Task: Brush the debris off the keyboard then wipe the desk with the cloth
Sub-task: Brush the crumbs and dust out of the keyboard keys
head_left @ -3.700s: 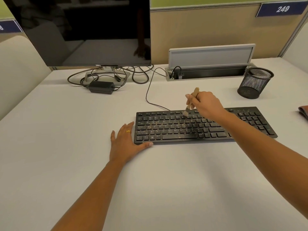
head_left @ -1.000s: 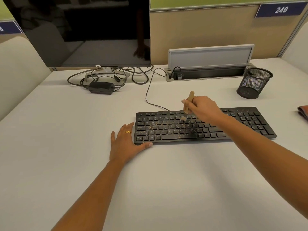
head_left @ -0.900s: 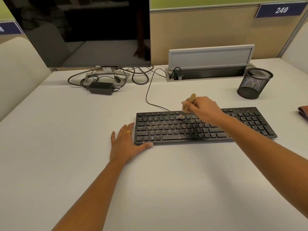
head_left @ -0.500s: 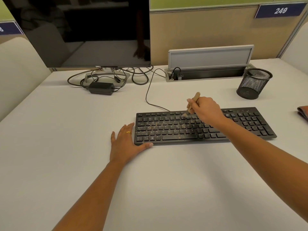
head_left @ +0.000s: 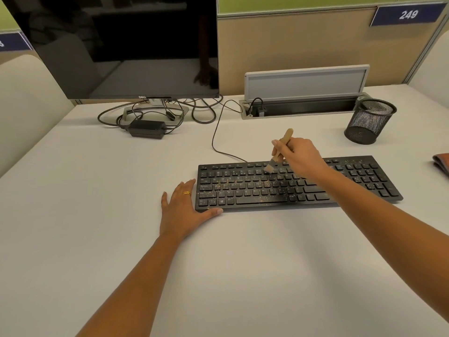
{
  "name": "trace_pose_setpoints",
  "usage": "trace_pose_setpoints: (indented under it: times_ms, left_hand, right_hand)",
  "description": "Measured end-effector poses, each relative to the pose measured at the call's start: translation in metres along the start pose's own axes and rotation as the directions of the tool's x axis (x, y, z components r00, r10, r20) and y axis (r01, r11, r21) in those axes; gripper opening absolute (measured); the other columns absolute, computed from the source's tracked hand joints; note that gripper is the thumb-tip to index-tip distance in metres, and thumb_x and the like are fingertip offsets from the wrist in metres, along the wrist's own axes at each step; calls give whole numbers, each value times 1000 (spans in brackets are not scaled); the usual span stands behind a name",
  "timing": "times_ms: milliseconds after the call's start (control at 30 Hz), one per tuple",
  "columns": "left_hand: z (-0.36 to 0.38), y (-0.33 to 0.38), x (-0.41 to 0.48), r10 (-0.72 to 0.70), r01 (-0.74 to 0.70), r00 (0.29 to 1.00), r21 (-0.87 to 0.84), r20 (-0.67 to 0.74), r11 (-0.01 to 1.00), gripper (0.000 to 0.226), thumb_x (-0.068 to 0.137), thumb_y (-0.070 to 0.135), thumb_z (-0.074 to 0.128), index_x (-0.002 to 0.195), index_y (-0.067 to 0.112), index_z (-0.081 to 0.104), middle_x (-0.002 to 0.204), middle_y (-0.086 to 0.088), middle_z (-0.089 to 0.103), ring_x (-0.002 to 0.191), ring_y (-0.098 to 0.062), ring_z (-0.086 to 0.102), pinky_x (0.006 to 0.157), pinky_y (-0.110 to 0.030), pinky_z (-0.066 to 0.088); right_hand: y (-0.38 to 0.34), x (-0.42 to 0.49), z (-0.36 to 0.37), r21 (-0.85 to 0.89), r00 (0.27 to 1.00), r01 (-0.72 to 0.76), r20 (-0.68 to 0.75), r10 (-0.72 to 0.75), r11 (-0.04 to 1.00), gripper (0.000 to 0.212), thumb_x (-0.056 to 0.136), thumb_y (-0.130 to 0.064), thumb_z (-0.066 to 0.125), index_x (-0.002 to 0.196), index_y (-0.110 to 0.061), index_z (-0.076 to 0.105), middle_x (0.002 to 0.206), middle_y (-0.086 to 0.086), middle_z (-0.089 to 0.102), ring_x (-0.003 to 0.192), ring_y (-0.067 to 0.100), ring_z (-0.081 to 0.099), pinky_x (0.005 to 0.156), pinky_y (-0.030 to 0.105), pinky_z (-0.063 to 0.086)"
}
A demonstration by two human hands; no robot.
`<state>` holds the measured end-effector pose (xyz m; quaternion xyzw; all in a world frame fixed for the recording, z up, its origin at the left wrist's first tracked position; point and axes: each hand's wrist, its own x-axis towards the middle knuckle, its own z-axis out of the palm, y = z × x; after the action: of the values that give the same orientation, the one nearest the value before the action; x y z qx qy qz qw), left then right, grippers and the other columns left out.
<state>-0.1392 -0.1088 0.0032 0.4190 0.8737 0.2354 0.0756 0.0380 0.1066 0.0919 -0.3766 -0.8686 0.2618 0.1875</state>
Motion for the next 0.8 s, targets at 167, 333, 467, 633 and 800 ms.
trace_pose_setpoints:
  times_ms: [167,333,467,633,800]
  left_hand:
    - [0,0,0,2,-2,1000,-3,1,1000,107,65,75,62,150,23,23,156,6,26,146,-8,11,119,-42,-4]
    - [0,0,0,5,-5,1000,9,5,1000,108,64,77,60,150,22,23,156,6,25,146,-7,10,119,-42,-4]
    - [0,0,0,9,-9,1000,5,7,1000,111,61,79,56,150,22,23,156,6,25,146,-7,11,119,-43,-4]
    - [-1,1,0,11,-11,1000,-1,12,1000,113,58,81,52,150,22,23,156,5,25,146,-7,11,118,-42,-4]
    - [0,-1,0,4,-4,1000,9,15,1000,110,62,79,57,150,22,22,156,6,25,146,-7,10,118,-42,-5]
  right_hand:
    - [6,-3,-6,-239,998,35,51,-24,970,44,99,-42,34,79,-14,61,65,-6,54,69,16,51,57,27,34]
    - [6,-2,-12,-198,997,-2,-74,-13,980,37,100,-39,33,82,-18,58,70,-3,54,71,17,48,53,26,30]
    - [8,-3,-6,-166,999,-36,-34,30,986,42,99,-41,34,86,-16,65,80,1,57,76,18,51,67,28,35]
    - [7,0,-7,-170,999,-38,-32,33,985,43,100,-38,32,80,-13,61,78,3,62,74,21,56,66,29,37]
    - [8,-1,-3,-131,1000,-4,-13,2,991,43,99,-42,34,90,-16,67,84,-1,61,76,17,53,64,28,37]
